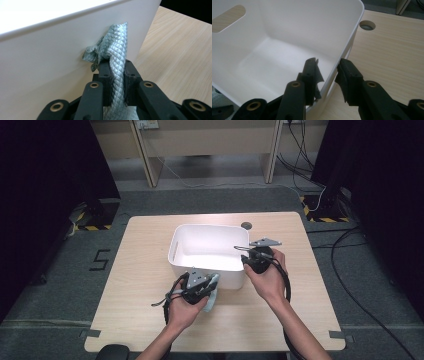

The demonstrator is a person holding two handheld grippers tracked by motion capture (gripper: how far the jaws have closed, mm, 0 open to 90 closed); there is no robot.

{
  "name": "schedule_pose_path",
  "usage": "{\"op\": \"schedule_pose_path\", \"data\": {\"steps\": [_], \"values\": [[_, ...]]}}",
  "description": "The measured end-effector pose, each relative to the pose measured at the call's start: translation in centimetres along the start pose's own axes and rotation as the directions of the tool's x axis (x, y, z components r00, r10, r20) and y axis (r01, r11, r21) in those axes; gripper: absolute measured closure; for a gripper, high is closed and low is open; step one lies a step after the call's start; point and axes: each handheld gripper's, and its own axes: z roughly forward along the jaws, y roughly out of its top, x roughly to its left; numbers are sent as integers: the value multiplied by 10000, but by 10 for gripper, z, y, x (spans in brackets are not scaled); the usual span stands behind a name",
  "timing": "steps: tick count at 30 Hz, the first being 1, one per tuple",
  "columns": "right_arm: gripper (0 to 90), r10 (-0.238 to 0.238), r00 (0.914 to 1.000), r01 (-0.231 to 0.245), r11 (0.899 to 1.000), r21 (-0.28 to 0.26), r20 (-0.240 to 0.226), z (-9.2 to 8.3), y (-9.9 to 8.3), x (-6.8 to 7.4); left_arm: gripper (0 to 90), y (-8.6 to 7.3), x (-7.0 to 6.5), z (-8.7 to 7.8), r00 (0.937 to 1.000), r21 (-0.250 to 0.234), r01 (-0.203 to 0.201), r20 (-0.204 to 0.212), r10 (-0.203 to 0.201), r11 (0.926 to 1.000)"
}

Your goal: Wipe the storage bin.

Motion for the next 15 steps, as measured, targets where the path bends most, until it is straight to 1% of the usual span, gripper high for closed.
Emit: {"op": "schedule_pose_path", "data": {"steps": [5,10,15], "values": [[683,21,10000,-21,10000,1,-35,0,0,0,797,5,-1,-2,9999,-66,-101,-9,101,9999],[674,98,9999,-98,9999,-44,-86,1,0,-2,798,5,-2,-2,9999,-122,-123,-49,122,9999],[673,105,9999,-106,9999,-58,-93,1,0,-1,797,8,-4,-3,9999,-158,-148,-39,148,9998]]}}
